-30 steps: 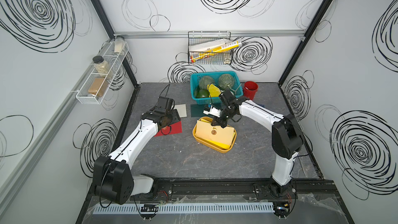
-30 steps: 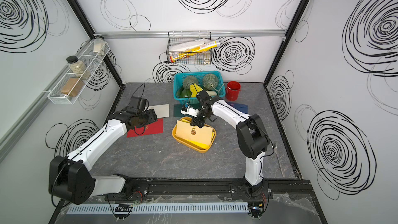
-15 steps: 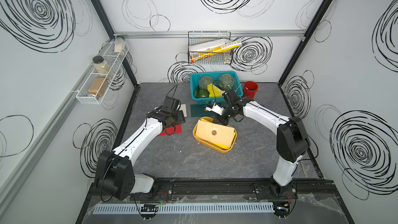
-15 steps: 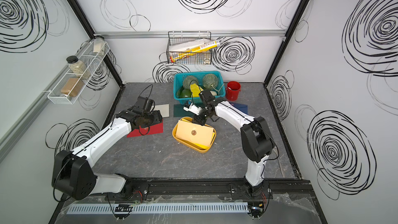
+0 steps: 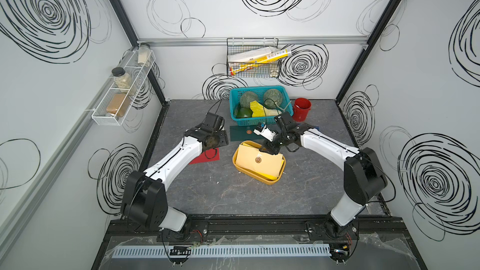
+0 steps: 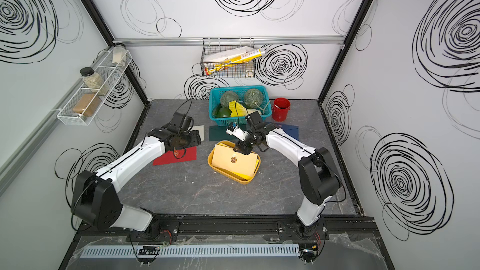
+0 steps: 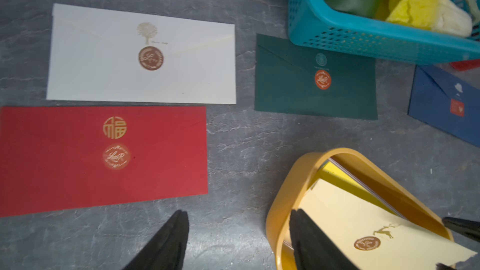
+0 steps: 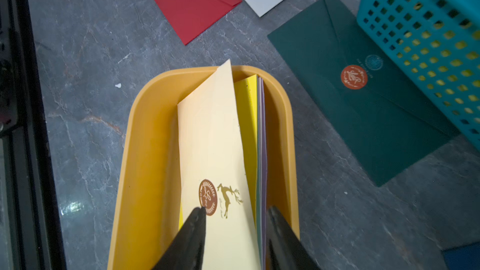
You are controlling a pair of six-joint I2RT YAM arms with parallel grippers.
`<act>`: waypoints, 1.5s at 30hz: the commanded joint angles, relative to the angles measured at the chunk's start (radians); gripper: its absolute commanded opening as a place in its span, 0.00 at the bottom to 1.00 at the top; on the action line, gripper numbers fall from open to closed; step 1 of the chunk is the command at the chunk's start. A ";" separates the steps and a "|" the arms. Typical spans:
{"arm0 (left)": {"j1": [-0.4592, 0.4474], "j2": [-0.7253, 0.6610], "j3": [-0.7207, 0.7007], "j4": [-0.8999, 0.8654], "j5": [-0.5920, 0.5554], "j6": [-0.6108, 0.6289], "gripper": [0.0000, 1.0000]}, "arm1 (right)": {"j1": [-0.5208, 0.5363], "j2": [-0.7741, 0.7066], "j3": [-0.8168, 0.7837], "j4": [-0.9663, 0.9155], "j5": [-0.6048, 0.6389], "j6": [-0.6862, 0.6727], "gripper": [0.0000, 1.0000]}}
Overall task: Put the sealed envelopes into the storage box
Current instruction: Place the envelope in the storage box.
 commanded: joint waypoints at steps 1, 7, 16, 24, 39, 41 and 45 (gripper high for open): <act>-0.036 0.015 0.023 -0.014 -0.027 0.021 0.69 | -0.003 -0.039 0.006 0.063 0.009 0.004 0.49; -0.031 -0.004 -0.001 -0.006 -0.028 0.005 0.69 | -0.002 0.058 0.058 -0.004 -0.036 -0.050 0.50; 0.014 -0.041 -0.044 0.002 -0.004 0.015 0.69 | -0.001 0.132 0.089 -0.047 -0.080 -0.083 0.45; 0.016 -0.046 -0.041 0.002 -0.001 0.016 0.69 | 0.000 0.153 0.064 -0.058 -0.073 -0.097 0.39; 0.030 -0.050 -0.045 0.005 0.006 0.019 0.69 | 0.000 0.169 0.050 -0.066 -0.085 -0.104 0.28; 0.031 -0.050 -0.046 0.007 0.008 0.019 0.69 | 0.000 0.166 0.050 -0.066 -0.087 -0.107 0.25; 0.033 -0.050 -0.045 0.009 0.009 0.016 0.68 | 0.000 0.170 0.050 -0.072 -0.090 -0.109 0.15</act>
